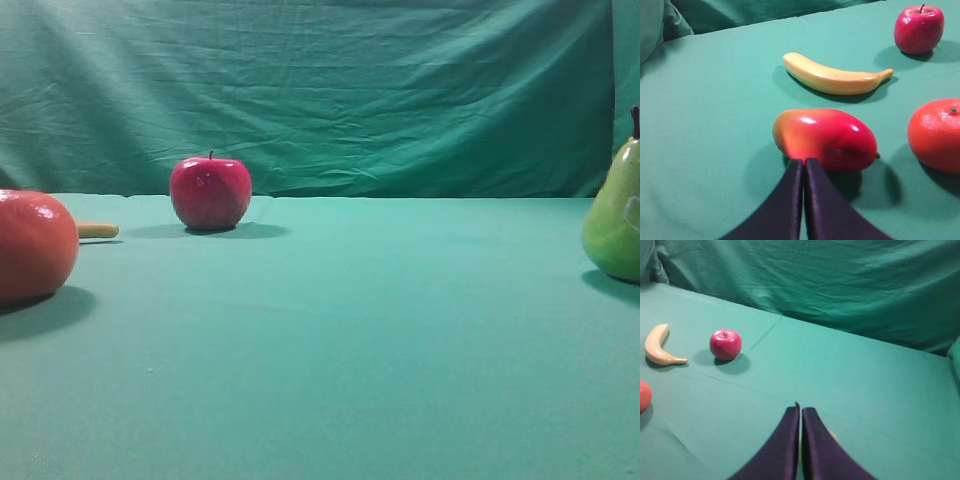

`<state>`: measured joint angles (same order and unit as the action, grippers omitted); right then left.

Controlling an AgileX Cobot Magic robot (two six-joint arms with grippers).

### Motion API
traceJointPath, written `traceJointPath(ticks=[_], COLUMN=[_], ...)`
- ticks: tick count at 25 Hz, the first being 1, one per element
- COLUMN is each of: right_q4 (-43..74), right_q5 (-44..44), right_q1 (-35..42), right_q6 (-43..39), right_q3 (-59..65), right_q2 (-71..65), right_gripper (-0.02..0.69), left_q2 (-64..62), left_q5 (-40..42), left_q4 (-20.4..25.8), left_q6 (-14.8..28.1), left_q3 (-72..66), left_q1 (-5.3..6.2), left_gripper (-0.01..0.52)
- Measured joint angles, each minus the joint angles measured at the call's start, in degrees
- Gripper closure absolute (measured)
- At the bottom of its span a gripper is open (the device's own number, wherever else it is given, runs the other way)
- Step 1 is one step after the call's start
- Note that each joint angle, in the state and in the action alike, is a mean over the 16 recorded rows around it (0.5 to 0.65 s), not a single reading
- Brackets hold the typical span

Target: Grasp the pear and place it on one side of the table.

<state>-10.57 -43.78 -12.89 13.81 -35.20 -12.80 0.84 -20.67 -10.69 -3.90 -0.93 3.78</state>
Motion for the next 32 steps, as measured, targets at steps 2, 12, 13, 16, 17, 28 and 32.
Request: traceJointPath(ticks=[2,12,13,16,17,28,32], right_q4=[0.5,2.1,2.2,2.4,2.5,2.4,2.4], right_q5=[2.5,17.6,18.6,20.8,21.3,21.6,21.4], right_q1=[1.3,8.2,8.7,9.7,9.9,10.8,10.8], right_q6=[-0.8,-1.7,-1.7,-1.7,-1.7,-1.8,-1.8], right_q3=[3.7,26.5,28.3,32.6,33.6,36.7,36.7], right_q2=[1.8,10.5,11.1,12.4,12.7,13.4,13.4], right_gripper=[0.665,0.665,0.665,0.665,0.665,0.665,0.665], left_q2=[0.0,0.0,0.0,0.0,0.0,0.0,0.0], left_q5=[0.0,0.0,0.0,0.0,0.0,0.0,0.0], left_q4=[0.0,0.0,0.0,0.0,0.0,0.0,0.0], left_q6=[0.0,0.0,0.0,0.0,0.0,0.0,0.0], left_q3=[0.0,0.0,0.0,0.0,0.0,0.0,0.0], left_q1=[0.00,0.00,0.00,0.00,0.00,0.00,0.00], left_gripper=[0.514,0.514,0.514,0.514,0.514,0.514,0.514])
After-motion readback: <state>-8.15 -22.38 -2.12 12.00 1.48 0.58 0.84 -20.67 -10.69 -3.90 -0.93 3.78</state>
